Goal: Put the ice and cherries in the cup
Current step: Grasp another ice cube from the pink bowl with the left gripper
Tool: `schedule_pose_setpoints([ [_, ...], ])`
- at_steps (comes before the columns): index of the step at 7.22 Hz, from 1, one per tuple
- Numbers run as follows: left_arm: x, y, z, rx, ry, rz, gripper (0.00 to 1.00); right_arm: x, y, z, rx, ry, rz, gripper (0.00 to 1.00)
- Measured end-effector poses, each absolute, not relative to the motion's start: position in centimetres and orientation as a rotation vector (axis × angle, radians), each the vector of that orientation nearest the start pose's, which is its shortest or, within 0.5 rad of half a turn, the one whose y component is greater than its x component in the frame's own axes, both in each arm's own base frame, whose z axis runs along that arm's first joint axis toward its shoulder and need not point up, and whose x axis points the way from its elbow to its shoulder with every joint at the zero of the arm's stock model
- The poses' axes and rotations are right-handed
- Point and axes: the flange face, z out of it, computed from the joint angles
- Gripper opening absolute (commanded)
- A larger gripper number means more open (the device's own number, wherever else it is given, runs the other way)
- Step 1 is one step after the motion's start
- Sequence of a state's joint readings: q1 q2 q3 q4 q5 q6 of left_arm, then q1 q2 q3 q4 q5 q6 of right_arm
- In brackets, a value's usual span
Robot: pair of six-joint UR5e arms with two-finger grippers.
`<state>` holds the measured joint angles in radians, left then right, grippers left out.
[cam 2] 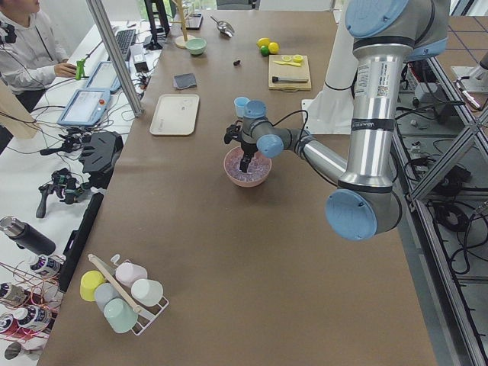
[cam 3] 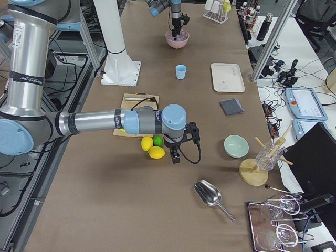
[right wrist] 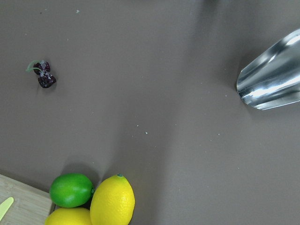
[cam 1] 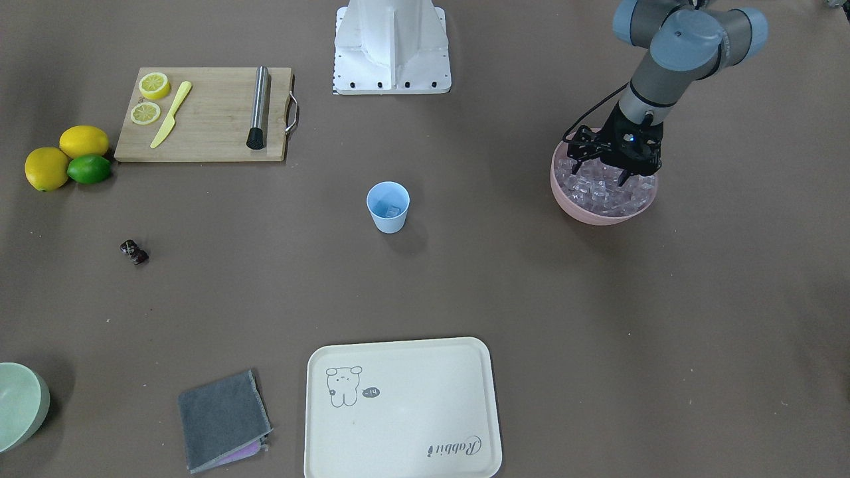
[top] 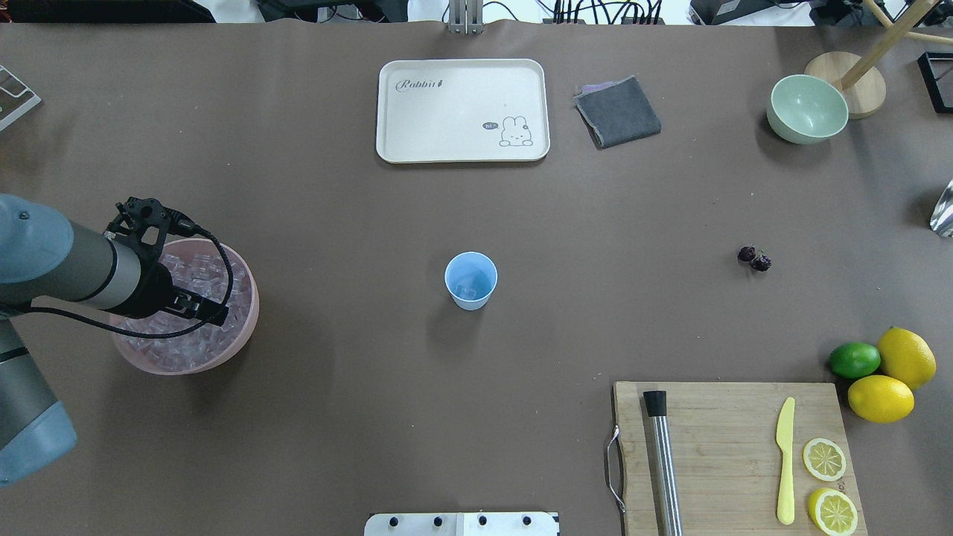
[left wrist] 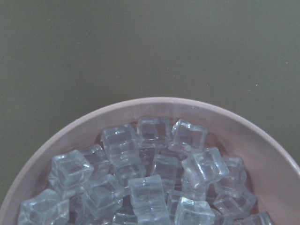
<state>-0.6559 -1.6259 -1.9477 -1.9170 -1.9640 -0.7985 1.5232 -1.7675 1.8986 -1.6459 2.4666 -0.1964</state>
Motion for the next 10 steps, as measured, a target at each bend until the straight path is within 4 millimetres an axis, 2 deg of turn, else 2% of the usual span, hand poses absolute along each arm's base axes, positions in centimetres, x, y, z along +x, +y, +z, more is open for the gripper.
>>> schedule_pose_setpoints([
  [3, 36.2, -38.5, 42.0, 0.217, 0.825, 0.281, 0.92, 3.6, -40.8, 58.7, 0.114, -0.892, -0.251, 1.0],
  [10, 36.3, -39.6, 42.0, 0.242, 0.817, 0.308, 0.9, 3.6, -39.9, 58.9, 0.106, -0.896, -0.247, 1.0],
])
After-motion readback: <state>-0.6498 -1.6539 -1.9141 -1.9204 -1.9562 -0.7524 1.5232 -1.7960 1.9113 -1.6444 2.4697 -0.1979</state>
